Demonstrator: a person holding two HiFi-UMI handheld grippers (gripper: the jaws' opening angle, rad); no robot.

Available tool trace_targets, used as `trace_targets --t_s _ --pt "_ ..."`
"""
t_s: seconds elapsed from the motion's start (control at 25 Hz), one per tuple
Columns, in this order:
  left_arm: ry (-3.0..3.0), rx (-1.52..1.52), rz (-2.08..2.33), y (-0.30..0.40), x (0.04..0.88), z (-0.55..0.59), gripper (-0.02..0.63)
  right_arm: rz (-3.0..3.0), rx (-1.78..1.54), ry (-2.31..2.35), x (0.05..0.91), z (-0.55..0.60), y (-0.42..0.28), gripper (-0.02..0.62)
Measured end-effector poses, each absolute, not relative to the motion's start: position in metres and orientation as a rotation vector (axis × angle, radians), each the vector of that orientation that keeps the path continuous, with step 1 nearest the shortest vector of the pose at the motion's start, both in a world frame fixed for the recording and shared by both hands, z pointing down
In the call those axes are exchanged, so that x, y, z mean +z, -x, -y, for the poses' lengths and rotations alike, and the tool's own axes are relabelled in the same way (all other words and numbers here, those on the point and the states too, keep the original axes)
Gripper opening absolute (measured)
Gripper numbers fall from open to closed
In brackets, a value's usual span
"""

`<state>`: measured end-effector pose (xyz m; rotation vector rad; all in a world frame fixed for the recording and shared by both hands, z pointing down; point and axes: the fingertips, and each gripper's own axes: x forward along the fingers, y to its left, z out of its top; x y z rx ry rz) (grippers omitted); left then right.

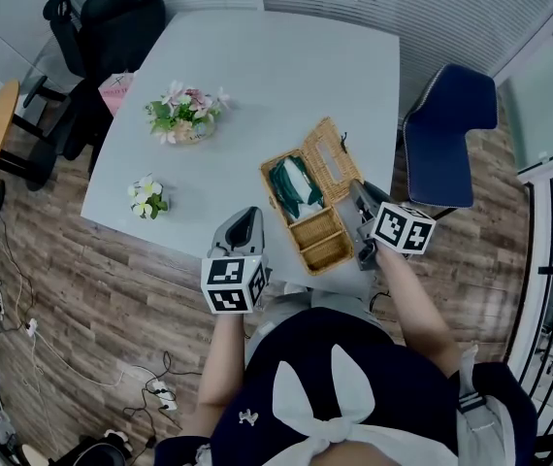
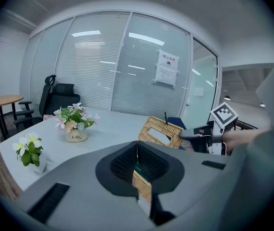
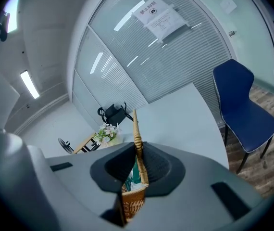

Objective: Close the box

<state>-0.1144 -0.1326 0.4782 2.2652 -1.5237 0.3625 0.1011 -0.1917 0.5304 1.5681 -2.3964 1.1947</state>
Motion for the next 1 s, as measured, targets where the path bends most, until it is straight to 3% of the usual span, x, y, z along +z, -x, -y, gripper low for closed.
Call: trace_targets --t_s 1.0 --pt "-2.254 0.351 1.532 0.114 0.480 0.128 0.023 2.456 1.094 -1.467 0.520 0.182 -0.077 0.071"
